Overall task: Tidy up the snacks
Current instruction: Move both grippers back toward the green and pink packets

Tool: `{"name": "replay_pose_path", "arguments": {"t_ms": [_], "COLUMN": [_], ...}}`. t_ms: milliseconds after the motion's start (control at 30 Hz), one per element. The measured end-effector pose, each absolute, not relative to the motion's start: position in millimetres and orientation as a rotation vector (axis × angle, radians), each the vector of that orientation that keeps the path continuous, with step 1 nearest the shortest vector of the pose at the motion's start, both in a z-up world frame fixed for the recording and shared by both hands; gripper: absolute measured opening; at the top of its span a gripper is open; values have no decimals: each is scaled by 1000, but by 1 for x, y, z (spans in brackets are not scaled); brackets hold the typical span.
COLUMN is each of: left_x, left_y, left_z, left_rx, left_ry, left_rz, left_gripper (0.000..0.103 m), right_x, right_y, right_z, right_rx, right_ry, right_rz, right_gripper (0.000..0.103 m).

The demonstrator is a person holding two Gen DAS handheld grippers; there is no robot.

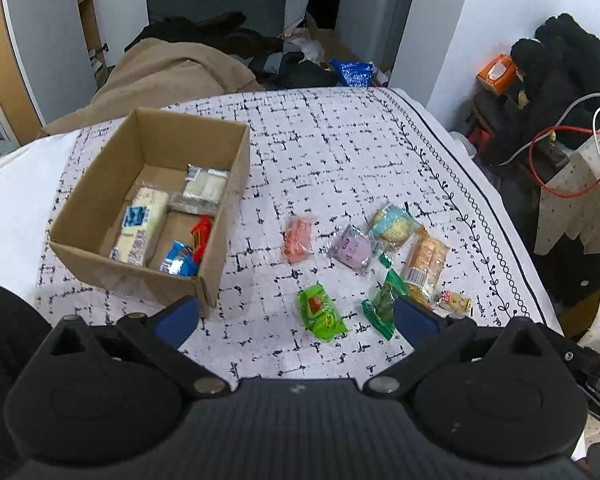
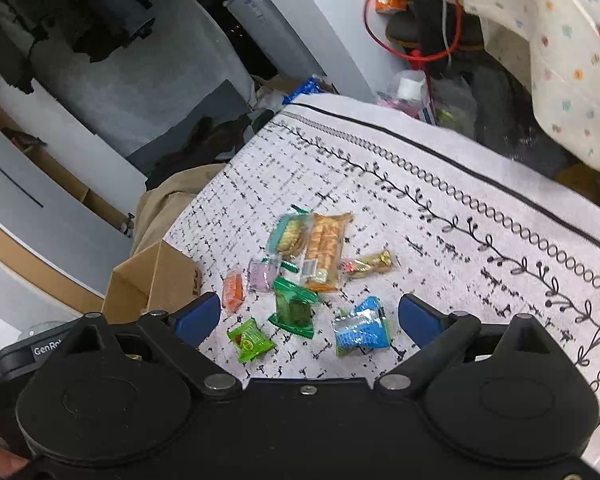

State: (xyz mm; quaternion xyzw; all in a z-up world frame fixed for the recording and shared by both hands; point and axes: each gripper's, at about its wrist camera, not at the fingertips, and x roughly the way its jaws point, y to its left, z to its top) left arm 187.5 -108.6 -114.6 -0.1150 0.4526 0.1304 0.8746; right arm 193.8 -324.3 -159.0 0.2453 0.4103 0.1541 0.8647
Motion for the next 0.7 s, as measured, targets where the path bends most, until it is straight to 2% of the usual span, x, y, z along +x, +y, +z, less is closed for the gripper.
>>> {"name": "replay_pose_path", "arguments": {"t_ms": [500,700], "left_x": [210,221], "left_y": [-124,-125], "left_z": [-150,-169], "left_rx": [-257,-275], "left_ry": [982,1005], "left_rz": [246,238], "left_gripper": [100,91], "right_x": [208,218], "right_y": [-329,-323], "right_z": [-194,-210], "right_rx": [585,577], "right_ry": [958,1011], "right_rz": [307,301], "right_gripper": [77,69]}}
